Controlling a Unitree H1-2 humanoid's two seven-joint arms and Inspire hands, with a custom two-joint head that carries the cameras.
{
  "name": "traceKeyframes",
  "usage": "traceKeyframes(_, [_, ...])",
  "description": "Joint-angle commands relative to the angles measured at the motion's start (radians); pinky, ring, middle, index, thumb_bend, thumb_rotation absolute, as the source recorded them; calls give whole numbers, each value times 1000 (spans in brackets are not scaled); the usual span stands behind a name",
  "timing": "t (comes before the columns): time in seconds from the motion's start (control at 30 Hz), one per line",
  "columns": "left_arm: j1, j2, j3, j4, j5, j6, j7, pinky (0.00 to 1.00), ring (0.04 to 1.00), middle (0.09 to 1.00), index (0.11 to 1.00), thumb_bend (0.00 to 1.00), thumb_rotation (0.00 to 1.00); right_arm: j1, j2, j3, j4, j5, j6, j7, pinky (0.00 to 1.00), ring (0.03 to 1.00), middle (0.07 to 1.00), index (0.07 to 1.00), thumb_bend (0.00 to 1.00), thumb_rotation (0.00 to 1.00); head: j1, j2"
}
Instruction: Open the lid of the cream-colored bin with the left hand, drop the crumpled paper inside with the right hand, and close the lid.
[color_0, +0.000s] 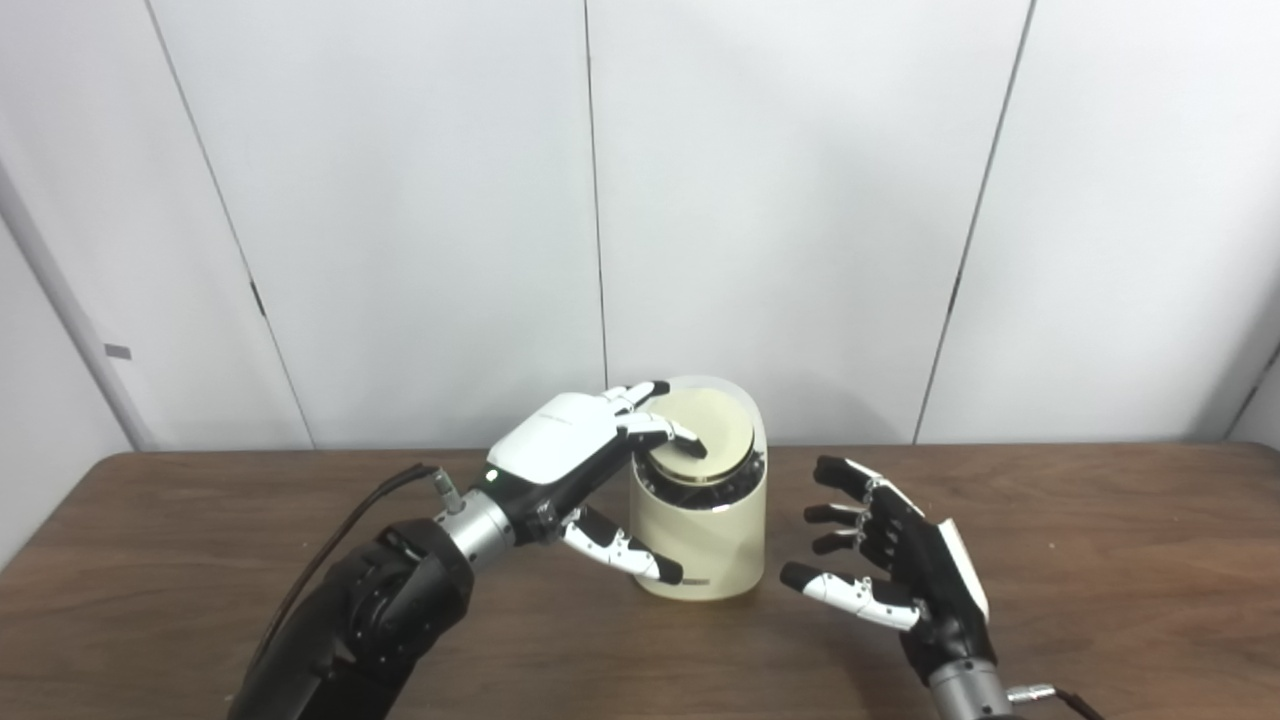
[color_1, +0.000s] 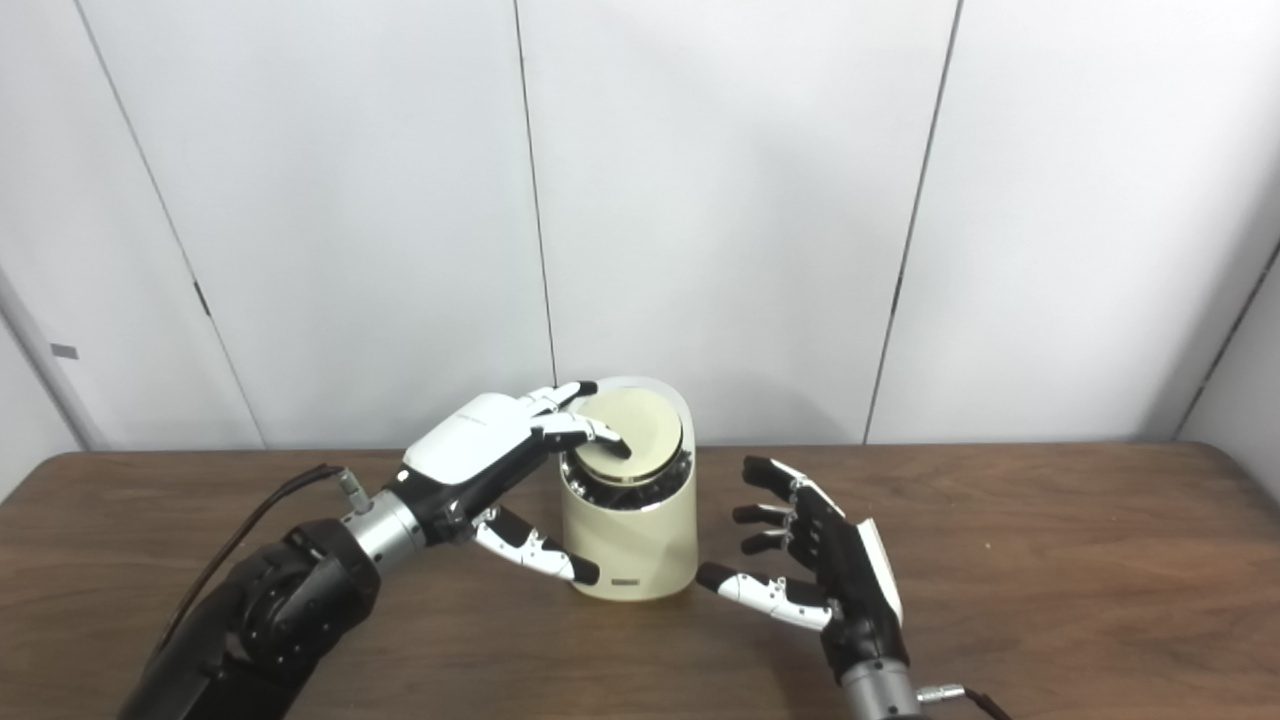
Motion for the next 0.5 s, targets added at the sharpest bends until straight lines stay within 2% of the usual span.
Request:
traceKeyframes(0.0, [-31, 8, 2, -3, 10, -26, 26, 975, 992, 806, 805, 945, 382, -34, 5, 2, -45, -3, -10, -7, 547, 672, 802, 767, 815, 225, -3, 5])
traceKeyframes(0.13, [-19, 6, -17, 17, 38, -31, 32, 999, 987, 822, 810, 950, 337, -33, 7, 2, -55, -3, 1, -7, 538, 666, 799, 767, 805, 216, -3, 7])
traceKeyframes(0.47, [-17, 7, -44, 32, 106, -22, 42, 1000, 993, 826, 818, 965, 333, -31, 9, 3, -75, -13, 18, -11, 523, 649, 794, 761, 803, 210, -5, 13])
